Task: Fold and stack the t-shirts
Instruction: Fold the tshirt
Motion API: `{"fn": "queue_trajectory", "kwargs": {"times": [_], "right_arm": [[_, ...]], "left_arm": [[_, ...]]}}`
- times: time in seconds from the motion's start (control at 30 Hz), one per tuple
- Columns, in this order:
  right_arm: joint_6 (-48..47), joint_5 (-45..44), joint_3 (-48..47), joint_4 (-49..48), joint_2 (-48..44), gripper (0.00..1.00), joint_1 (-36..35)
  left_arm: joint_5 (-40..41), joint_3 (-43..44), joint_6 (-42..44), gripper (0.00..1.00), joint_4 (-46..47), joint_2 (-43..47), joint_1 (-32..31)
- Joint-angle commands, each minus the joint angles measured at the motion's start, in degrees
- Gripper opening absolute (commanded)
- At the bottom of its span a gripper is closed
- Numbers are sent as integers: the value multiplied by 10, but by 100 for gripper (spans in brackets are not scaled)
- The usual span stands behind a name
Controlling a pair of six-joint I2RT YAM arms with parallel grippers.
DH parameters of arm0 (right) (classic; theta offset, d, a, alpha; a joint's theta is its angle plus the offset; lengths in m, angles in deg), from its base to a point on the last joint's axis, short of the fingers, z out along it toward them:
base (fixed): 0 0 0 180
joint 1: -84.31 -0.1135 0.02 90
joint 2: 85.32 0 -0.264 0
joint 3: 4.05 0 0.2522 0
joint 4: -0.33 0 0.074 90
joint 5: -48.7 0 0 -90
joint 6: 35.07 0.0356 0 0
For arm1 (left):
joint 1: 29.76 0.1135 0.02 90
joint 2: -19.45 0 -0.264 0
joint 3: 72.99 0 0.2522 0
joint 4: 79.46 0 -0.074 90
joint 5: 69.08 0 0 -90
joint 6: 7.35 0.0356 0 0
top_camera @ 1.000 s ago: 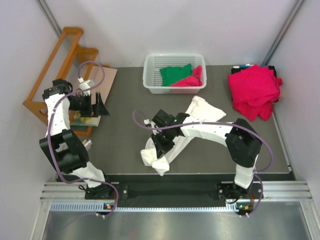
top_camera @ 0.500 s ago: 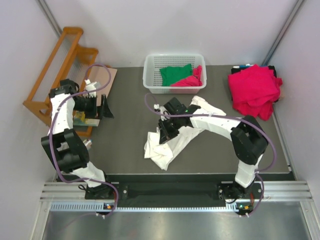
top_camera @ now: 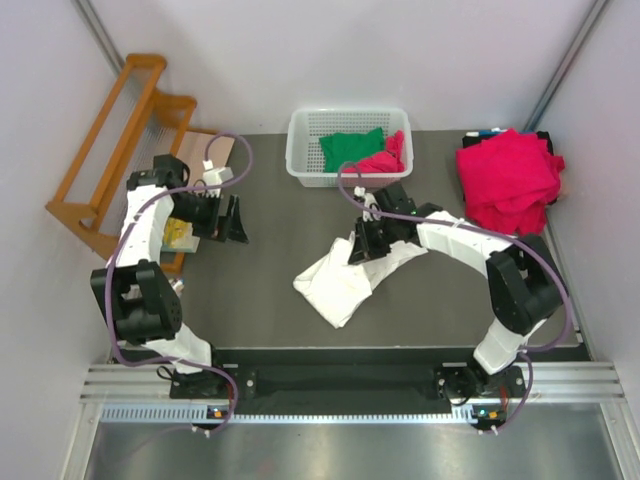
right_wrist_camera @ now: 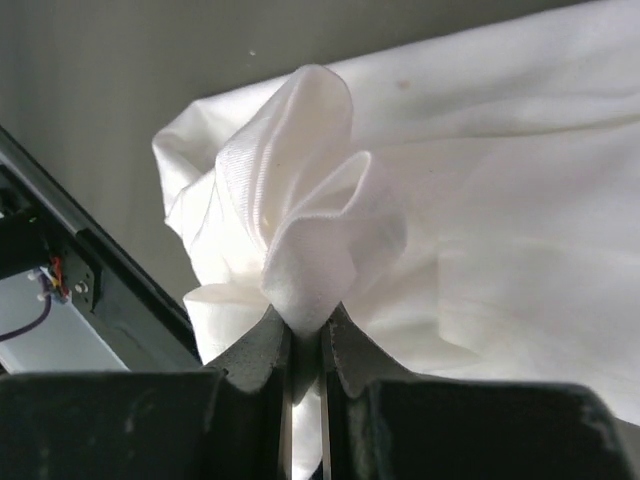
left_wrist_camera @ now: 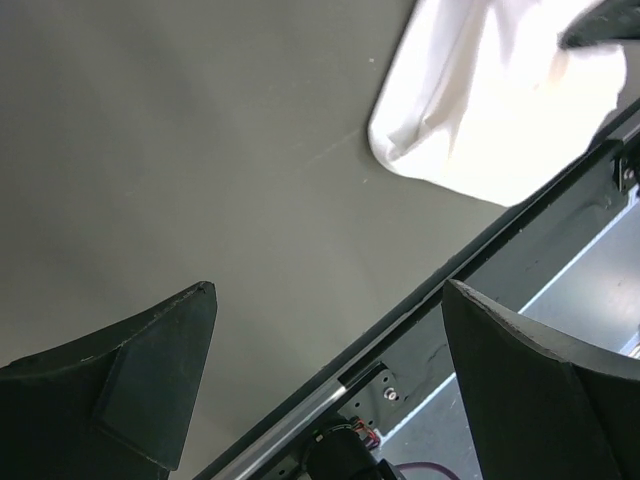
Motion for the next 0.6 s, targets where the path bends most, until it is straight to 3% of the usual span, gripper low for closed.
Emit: {"fn": "queue_trajectory", "kwargs": {"times": [0.0,0.1,0.13,0.17,0.37,0.57], "right_arm": [[-8,-17,11,-50,28,3,16],[-10,-50,2,-39,57,44,31],[-13,-68,-7,-27,69,71,33],[-17,-108,-28,-13,71,81,40],[-16,-255,-112,60,35,95,68],[-10,-276,-124,111,-48,97,31]], "left_arm": [[0,-3,0,99,-6,31,-44],[8,-3,-4,99,-7,34,-78],[9,-3,-5,99,-7,34,-86],[9,-1,-6,98,-8,33,-89],[11,2,-15,99,-17,26,-136],[27,-34,-43,99,16,29,-180]]}}
